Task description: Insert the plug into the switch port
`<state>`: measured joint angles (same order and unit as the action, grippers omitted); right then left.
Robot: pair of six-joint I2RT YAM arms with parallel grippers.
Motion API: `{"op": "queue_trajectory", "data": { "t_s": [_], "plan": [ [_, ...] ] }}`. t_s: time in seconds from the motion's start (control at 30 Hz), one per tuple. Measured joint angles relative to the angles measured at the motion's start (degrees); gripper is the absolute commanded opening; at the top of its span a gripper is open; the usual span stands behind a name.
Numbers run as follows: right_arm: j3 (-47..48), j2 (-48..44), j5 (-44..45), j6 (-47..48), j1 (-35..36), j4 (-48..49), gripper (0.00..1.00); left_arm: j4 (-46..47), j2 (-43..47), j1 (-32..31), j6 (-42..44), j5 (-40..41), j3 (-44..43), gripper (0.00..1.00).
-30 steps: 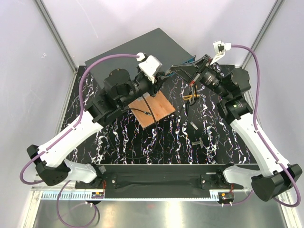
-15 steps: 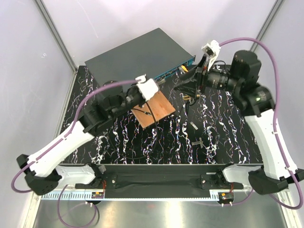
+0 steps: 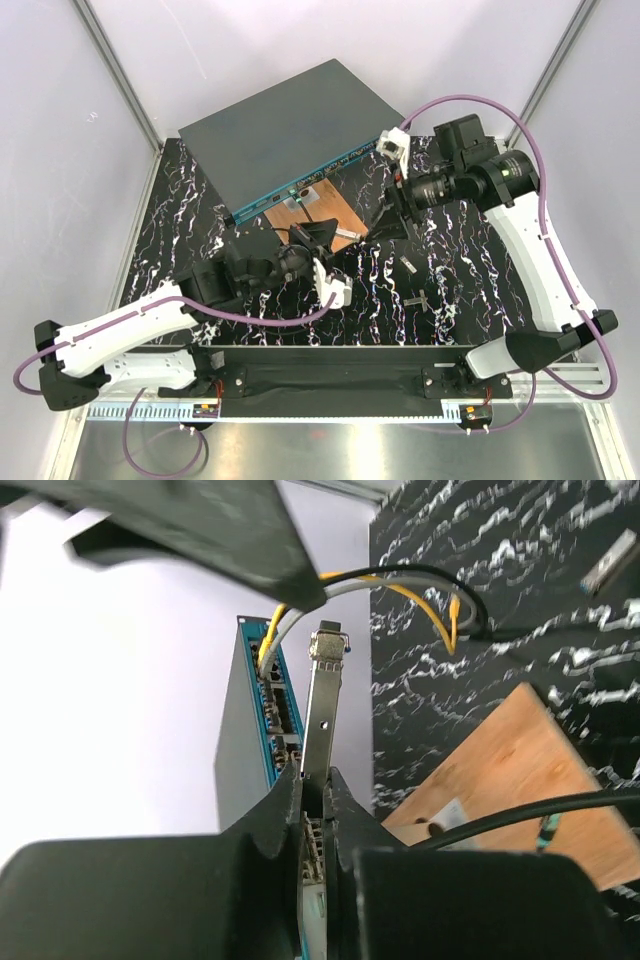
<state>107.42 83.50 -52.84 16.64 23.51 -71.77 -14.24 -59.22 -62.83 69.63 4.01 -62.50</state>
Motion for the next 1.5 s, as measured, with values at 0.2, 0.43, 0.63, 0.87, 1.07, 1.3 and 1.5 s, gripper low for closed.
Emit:
{"op": "queue_trajectory", "data": {
  "t_s": [0.2,0.43,0.63,0.87,1.07,1.3,1.5],
  "plan": [
    [-5.07,-2.71,1.55,3.23,5.38,-0.42,0.73,2.19,-0.42,-1.57,6.88,3.78,1.29,0.00],
    [-12.87,-7.32,12.35,2.91,10.36,6.34,0.64,3.85,-1.11,-2.82,9.05,5.70,1.29,0.00],
    [-12.76,-7.56,18.53,2.43,10.91,10.21,0.62,4.00,-1.29,-3.30,9.94,5.70,1.29,0.00],
    [-10.56,-7.37,20.65,2.16,11.37,10.25,0.58,3.85,-1.29,-3.30,10.34,5.81,1.29,0.00],
    [-10.40,-7.19,20.26,2.14,11.78,10.23,0.56,3.37,-1.38,-3.34,10.47,5.84,1.29,0.00],
    [-9.88,-6.05,20.26,2.32,12.74,10.12,0.37,3.04,-2.14,-3.54,10.49,5.88,1.29,0.00],
    [-9.66,-5.92,20.20,3.34,13.88,8.90,0.00,2.64,-2.62,-3.37,10.47,6.34,1.29,0.00]
  ]
}}
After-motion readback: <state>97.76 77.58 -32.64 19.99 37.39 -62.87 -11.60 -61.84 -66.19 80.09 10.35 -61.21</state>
